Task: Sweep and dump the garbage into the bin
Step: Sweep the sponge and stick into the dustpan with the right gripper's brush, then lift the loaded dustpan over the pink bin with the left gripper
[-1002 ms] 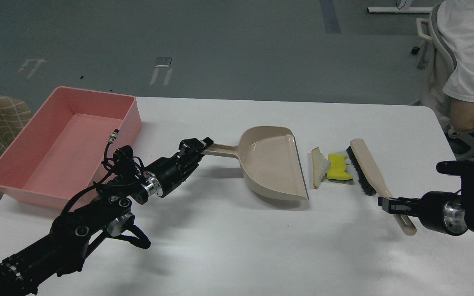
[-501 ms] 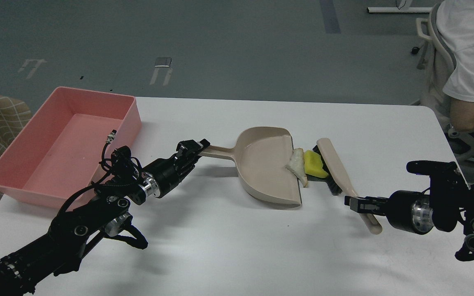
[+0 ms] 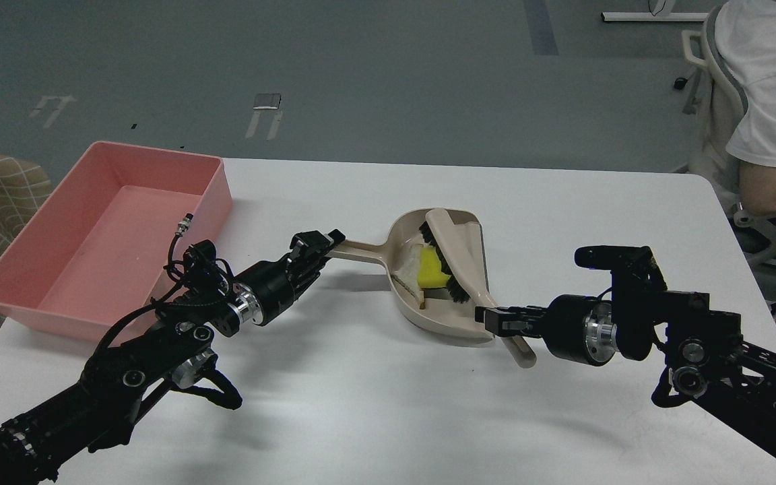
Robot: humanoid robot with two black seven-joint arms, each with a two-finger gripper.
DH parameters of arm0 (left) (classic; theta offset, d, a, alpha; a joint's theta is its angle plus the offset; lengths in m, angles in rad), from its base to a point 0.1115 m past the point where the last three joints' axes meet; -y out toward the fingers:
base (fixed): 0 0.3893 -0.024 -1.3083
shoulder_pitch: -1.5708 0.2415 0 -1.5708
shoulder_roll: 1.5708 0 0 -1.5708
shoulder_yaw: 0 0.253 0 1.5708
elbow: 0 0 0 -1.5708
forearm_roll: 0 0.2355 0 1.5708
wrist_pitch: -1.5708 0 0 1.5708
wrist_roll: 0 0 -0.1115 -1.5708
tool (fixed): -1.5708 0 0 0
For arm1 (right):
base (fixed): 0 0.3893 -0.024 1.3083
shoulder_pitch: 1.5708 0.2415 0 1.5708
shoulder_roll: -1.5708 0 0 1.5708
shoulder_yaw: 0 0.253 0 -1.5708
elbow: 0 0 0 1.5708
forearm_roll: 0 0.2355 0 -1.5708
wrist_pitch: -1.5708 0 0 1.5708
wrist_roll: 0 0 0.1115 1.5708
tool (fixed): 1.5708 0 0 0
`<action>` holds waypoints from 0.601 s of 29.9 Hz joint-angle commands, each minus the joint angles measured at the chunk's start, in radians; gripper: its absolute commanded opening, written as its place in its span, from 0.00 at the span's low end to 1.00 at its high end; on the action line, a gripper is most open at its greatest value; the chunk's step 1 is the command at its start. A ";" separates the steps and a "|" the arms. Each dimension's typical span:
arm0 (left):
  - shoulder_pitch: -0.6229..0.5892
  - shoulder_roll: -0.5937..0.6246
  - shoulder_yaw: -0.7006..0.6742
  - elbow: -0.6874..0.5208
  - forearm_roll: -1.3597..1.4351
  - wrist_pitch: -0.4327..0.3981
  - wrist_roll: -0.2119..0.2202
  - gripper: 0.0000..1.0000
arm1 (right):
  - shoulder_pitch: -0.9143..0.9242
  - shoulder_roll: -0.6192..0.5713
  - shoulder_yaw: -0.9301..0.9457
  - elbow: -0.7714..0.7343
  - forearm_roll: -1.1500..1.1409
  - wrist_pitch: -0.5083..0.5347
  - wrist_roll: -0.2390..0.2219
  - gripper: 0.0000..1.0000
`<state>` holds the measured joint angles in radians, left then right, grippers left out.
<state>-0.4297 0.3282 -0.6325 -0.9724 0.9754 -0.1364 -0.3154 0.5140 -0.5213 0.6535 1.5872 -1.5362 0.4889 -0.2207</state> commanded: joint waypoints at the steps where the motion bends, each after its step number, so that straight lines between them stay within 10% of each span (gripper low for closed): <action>1: 0.002 0.003 -0.010 -0.002 -0.018 -0.003 -0.007 0.00 | 0.000 -0.048 0.101 0.005 0.004 0.000 0.001 0.02; 18: -0.007 0.057 -0.114 -0.048 -0.253 0.032 -0.010 0.00 | -0.112 -0.270 0.439 -0.108 0.142 0.000 0.015 0.04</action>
<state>-0.4368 0.3591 -0.7053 -1.0013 0.7523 -0.1037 -0.3250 0.4432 -0.7757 1.0513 1.5092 -1.3990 0.4885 -0.2080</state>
